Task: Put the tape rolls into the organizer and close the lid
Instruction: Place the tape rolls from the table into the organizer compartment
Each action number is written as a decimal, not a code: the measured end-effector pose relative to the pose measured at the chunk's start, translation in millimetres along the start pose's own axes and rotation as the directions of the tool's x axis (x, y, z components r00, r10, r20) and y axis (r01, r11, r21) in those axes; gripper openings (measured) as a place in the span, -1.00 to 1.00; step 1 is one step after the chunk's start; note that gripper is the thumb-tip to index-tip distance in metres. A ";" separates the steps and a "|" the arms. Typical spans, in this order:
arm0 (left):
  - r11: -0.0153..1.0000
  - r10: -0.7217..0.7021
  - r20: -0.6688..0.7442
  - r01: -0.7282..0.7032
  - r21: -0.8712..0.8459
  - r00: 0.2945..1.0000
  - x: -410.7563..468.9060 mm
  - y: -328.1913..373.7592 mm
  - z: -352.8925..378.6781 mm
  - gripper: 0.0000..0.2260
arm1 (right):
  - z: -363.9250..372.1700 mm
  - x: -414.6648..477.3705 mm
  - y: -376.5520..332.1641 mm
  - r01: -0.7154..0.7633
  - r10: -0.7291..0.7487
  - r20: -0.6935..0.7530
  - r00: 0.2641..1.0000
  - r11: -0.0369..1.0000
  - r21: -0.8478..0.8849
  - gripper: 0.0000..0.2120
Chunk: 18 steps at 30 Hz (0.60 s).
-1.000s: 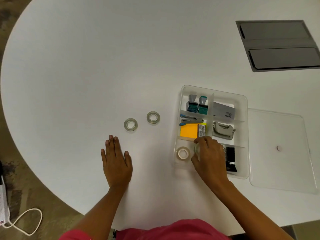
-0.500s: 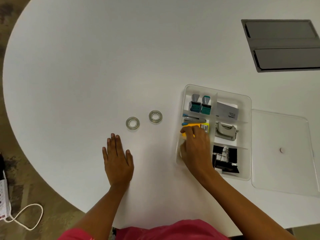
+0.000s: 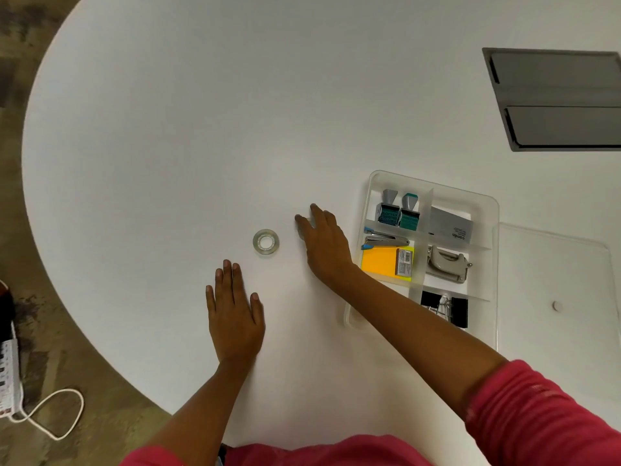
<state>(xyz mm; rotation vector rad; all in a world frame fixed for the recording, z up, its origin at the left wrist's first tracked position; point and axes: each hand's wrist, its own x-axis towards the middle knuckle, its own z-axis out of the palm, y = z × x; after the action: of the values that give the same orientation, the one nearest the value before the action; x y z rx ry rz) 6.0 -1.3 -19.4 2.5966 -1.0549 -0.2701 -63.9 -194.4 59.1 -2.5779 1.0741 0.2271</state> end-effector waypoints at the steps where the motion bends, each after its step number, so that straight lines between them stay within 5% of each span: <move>1: 1.000 0.000 0.001 0.000 0.000 1.000 0.1 0.1 -0.3 -0.46 | 0.4 1.7 0.0 0.003 -0.003 0.003 1.000 1.000 -0.017 -0.41; 7: 1.000 0.004 0.002 -0.004 -0.001 1.000 -0.3 0.8 -1.6 -0.46 | -4.0 -3.1 1.1 0.020 -0.020 -0.087 0.996 1.000 -0.008 -0.54; 14: 1.000 0.011 0.003 -0.011 0.010 1.000 -0.6 0.6 -1.3 -0.46 | -38.5 -61.2 8.3 0.004 0.095 -0.313 0.945 0.953 0.303 -0.53; 18: 1.000 0.011 0.004 -0.011 0.005 1.000 -0.7 0.3 -1.3 -0.46 | -48.7 -99.5 27.0 -0.085 0.174 -0.293 0.940 0.953 0.292 -0.52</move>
<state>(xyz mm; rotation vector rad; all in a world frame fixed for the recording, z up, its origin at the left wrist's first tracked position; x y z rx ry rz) 5.6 -0.7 -18.0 2.5949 -1.0728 -0.2707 -152.0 -164.5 124.9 -2.3401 1.2871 -0.2990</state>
